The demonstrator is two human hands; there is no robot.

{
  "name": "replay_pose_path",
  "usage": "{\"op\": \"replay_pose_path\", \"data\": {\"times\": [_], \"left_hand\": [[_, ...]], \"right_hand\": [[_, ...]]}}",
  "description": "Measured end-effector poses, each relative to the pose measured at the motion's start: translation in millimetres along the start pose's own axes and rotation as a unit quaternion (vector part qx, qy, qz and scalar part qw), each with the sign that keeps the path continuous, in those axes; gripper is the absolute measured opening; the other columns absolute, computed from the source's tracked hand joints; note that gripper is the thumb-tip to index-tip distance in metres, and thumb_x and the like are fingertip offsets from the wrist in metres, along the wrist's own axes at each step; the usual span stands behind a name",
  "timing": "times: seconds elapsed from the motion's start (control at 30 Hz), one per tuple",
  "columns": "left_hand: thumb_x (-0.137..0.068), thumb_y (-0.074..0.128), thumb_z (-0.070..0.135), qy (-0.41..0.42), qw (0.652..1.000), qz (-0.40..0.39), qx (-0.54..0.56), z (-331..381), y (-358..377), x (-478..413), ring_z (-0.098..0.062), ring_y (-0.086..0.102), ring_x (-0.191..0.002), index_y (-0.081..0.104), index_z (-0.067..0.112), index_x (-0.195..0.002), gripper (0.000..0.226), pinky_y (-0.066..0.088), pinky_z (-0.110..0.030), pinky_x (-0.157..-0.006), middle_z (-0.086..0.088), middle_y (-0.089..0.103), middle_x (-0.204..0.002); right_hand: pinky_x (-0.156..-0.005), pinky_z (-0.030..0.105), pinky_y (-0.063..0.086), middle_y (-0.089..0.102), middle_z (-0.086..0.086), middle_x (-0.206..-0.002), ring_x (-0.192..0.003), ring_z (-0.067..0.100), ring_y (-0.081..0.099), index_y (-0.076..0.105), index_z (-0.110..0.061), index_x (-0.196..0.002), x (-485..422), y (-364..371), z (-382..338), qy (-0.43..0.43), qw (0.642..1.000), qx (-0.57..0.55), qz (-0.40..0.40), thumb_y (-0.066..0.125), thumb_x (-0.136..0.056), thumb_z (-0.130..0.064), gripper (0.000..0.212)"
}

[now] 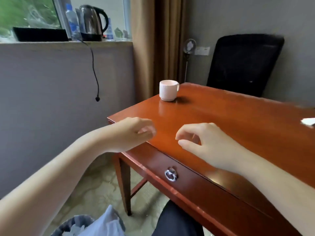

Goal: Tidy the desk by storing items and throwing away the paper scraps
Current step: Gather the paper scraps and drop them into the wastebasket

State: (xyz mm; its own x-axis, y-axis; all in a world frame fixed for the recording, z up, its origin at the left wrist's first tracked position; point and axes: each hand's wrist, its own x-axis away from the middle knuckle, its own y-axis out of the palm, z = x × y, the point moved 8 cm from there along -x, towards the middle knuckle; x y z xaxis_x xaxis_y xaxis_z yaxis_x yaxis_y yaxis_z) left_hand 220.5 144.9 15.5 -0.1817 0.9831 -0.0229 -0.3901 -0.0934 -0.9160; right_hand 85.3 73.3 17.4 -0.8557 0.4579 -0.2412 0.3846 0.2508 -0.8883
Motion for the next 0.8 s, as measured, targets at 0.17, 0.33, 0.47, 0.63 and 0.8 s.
{"op": "replay_pose_path", "data": {"times": [0.17,0.33,0.47,0.63,0.8], "left_hand": [[-0.096,0.044,0.035,0.11,0.993,-0.043,-0.005,105,24,-33,0.0,0.058,-0.103,0.059,0.035,-0.109,0.02,0.049,-0.025,-0.092,0.018,0.062,-0.112],[-0.096,0.043,0.036,0.196,0.976,-0.092,-0.006,195,68,-64,0.001,0.058,-0.101,0.058,0.036,-0.108,0.019,0.048,-0.02,-0.083,0.018,0.061,-0.109],[-0.095,0.043,0.036,0.24,0.962,-0.13,0.016,255,111,-81,-0.005,0.059,-0.103,0.058,0.033,-0.11,0.021,0.051,-0.029,-0.089,0.012,0.062,-0.112],[-0.095,0.046,0.036,0.283,0.945,-0.158,0.053,315,170,-92,-0.008,0.053,-0.113,0.053,0.025,-0.121,0.029,0.043,-0.025,-0.097,0.006,0.057,-0.123],[-0.095,0.047,0.037,0.294,0.946,-0.125,0.052,363,221,-113,-0.016,0.046,-0.122,0.045,0.017,-0.133,0.043,0.033,-0.023,-0.105,-0.001,0.045,-0.135]], "right_hand": [[-0.087,0.03,0.049,0.061,-0.023,-0.099,-0.089,0.003,0.054,0.062,-0.037,-0.099,72,-62,62,0.092,0.994,0.036,0.047,0.049,-0.093,-0.039,0.014],[-0.078,0.023,0.051,0.062,-0.02,-0.092,-0.085,0.001,0.056,0.062,-0.038,-0.097,149,-106,131,0.203,0.974,0.054,0.085,0.051,-0.092,-0.036,0.012],[-0.076,0.018,0.051,0.063,-0.018,-0.096,-0.087,-0.001,0.056,0.063,-0.035,-0.101,216,-130,180,0.282,0.949,0.065,0.128,0.053,-0.093,-0.032,0.013],[-0.087,0.017,0.041,0.053,-0.018,-0.116,-0.105,0.0,0.049,0.056,-0.033,-0.116,293,-146,224,0.355,0.917,0.064,0.169,0.055,-0.092,-0.029,0.024],[-0.104,0.029,0.031,0.044,-0.01,-0.13,-0.125,0.012,0.035,0.052,-0.027,-0.124,348,-165,261,0.418,0.872,0.141,0.211,0.054,-0.092,-0.03,0.033]]}}
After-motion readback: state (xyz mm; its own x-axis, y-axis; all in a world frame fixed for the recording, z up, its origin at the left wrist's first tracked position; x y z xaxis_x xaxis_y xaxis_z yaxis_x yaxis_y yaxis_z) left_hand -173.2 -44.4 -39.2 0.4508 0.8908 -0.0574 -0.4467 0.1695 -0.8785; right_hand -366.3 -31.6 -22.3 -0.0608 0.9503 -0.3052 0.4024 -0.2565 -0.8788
